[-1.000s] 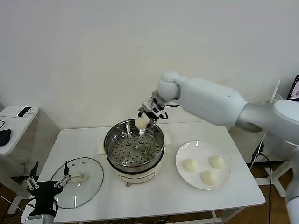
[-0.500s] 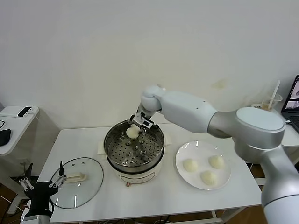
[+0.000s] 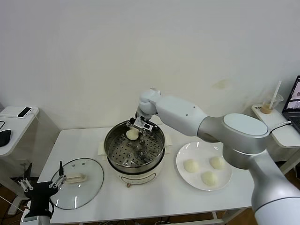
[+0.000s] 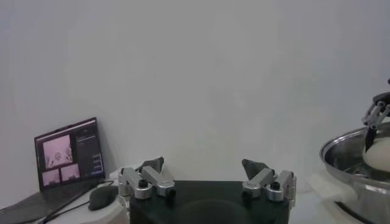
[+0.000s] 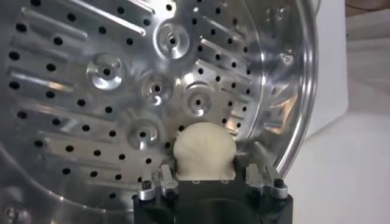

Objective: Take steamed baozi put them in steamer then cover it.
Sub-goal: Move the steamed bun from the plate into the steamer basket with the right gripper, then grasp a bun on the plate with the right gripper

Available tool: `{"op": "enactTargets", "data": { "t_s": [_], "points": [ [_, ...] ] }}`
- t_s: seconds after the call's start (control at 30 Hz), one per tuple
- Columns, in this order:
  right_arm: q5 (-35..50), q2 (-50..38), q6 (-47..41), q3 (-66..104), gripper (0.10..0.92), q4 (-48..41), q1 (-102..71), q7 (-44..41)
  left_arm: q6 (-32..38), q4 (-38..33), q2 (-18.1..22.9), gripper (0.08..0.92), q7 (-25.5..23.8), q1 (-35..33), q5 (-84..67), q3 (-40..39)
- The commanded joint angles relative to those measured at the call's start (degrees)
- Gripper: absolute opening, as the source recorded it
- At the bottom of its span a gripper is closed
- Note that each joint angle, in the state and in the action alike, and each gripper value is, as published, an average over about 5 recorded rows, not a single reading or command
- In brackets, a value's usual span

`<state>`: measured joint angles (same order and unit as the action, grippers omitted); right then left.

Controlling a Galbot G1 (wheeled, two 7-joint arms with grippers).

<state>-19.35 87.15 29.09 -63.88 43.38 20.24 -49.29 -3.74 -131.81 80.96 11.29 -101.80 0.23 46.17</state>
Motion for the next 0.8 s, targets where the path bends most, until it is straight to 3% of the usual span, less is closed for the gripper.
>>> {"op": "enactTargets", "data": {
  "t_s": [0.03,0.23,0.37,0.5,0.8],
  "points": [
    [-1.26,0.51,2.75,0.46,0.736,-2.08,-0.06,0.72,-0.48,-0.3,0.02,0.823,0.01,0.3,-0.07,-0.16],
    [7.55,-3.06,-2.51,-0.68,0.819,3.74,3.09,-2.37,-0.77,-1.05,-0.26,0.823,-0.12,0.07,-0.25,-0.07],
    [19.09,-9.43,-19.12,-3.06,0.823,14.66,8.39,-7.1,-0.99,-1.32,-0.58,0.823,-0.24,0.09,-0.6,-0.02],
    [24.32,-16.45,-32.28,-3.37,0.823,24.15,12.22,-8.61,-1.55,-1.73,-1.17,0.823,-0.46,0.36,-1.34,0.0],
    [34.5,-36.95,-50.42,-1.75,0.823,42.39,14.95,-6.98,-3.26,-1.45,-3.66,0.823,-1.0,2.38,-3.79,0.64]
  ]
}}
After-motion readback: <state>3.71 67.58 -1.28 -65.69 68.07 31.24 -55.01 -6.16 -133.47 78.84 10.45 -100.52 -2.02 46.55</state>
